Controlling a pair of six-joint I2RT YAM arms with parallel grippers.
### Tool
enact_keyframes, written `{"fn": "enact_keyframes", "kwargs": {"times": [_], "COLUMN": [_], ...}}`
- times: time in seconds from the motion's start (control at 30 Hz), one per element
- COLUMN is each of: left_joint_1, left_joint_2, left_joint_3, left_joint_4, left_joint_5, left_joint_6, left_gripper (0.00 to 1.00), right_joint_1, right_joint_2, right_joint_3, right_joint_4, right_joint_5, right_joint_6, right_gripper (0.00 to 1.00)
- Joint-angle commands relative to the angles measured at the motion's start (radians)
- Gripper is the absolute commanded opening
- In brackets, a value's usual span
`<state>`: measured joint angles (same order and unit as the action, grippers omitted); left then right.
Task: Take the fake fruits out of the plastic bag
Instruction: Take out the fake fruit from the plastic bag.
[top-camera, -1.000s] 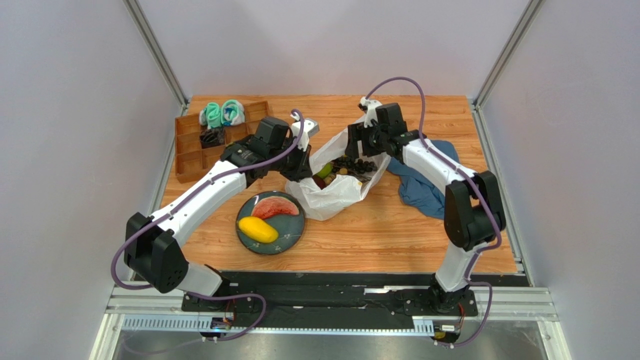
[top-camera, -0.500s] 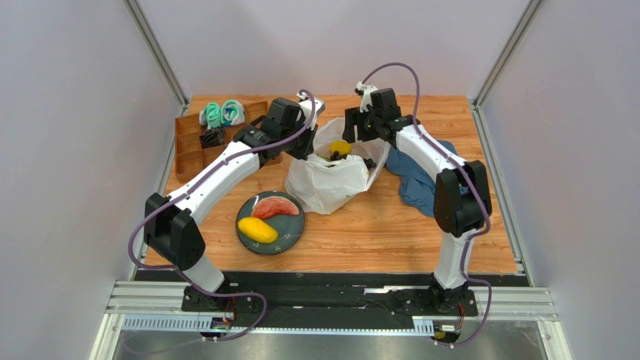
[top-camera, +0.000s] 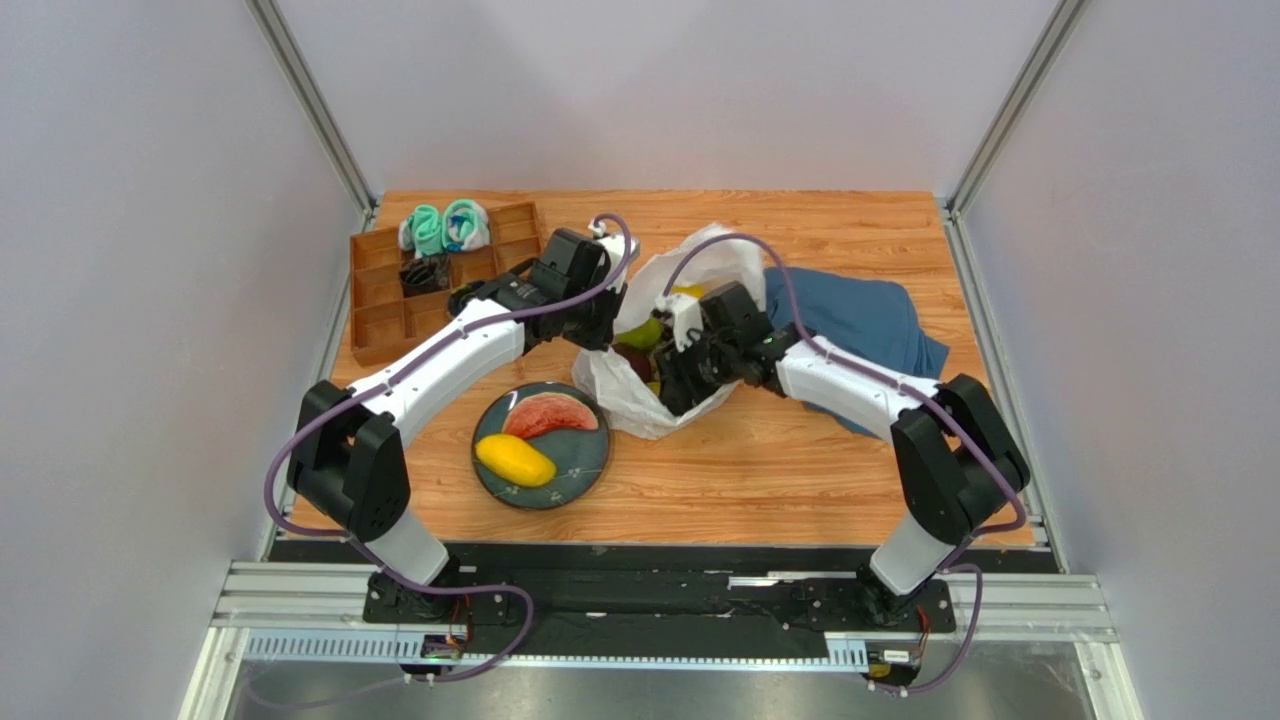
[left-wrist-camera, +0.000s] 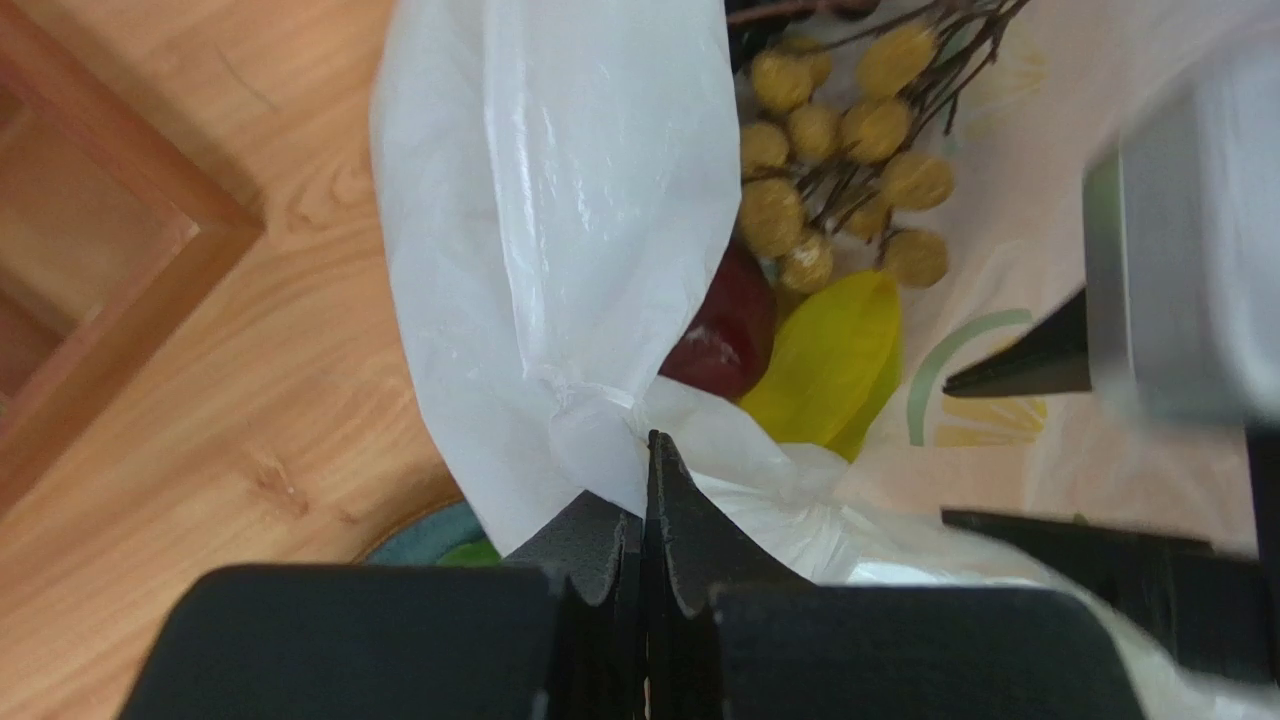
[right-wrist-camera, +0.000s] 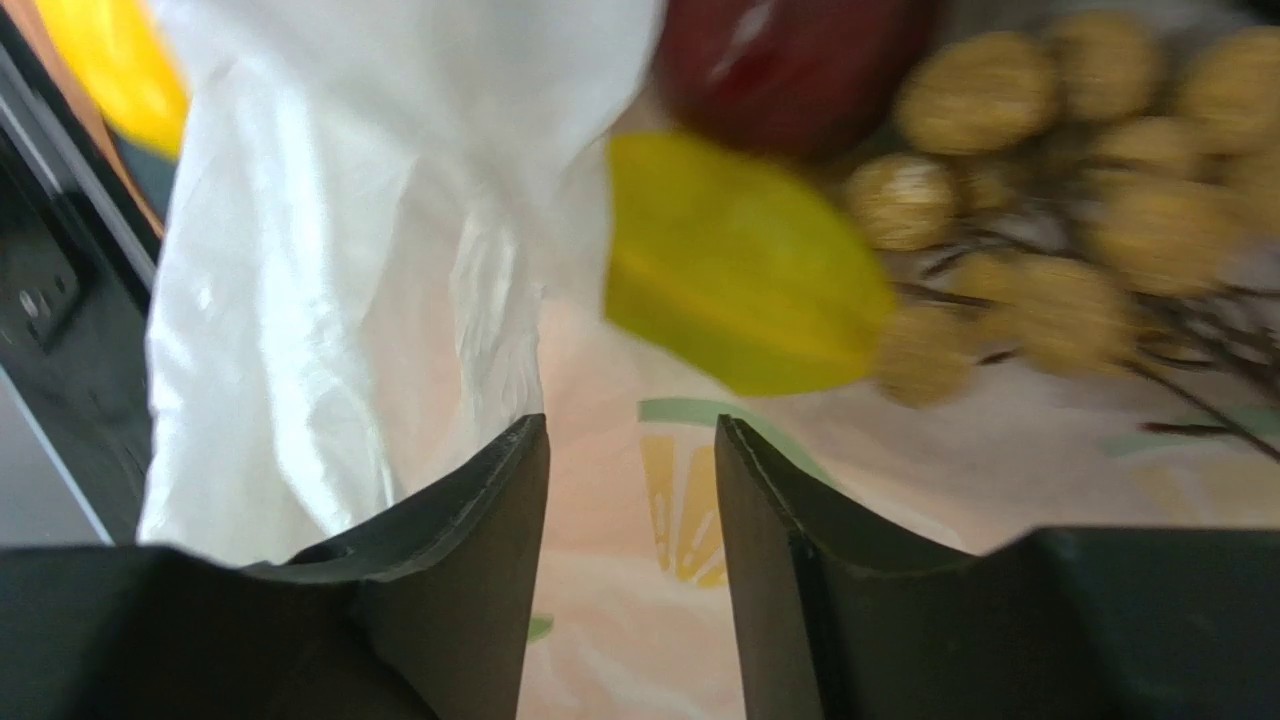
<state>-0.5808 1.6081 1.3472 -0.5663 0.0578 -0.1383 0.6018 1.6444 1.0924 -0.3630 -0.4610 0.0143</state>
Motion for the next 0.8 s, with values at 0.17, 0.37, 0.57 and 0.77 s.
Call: {"fn": "enact_keyframes", "kwargs": {"times": [0.17, 0.37, 0.57, 0.77], "left_joint_1": [0.002, 0.024, 0.048, 0.049], "left_joint_2": [-0.092, -0.099, -0.086, -0.073], "left_joint_3": [-0.083, -0.059, -0.046, -0.031], "left_joint_4": [0.057, 0.057, 0.06, 0.065], "left_joint_5": [-0.093, -0.096, -0.065, -0.001], "left_joint_6": [0.003, 0.011, 0.008, -0.003], "left_gripper": [0.0, 0.0, 0.0, 0.0], "right_joint_1": [0.13, 0.063, -0.016, -0.023], "right_joint_2": [-0.048, 0.056, 0.198, 0.25], "right_joint_3": [0.021, 0.151, 0.291, 0.336], "right_joint_4": [0.091, 0.108, 0.047, 0.085], "right_joint_5": [0.162, 0.295, 0.191, 0.102], "right_joint_6": [-0.065, -0.122, -0.158, -0.131], "right_gripper": [0.5, 0.52, 0.59, 0.81]}}
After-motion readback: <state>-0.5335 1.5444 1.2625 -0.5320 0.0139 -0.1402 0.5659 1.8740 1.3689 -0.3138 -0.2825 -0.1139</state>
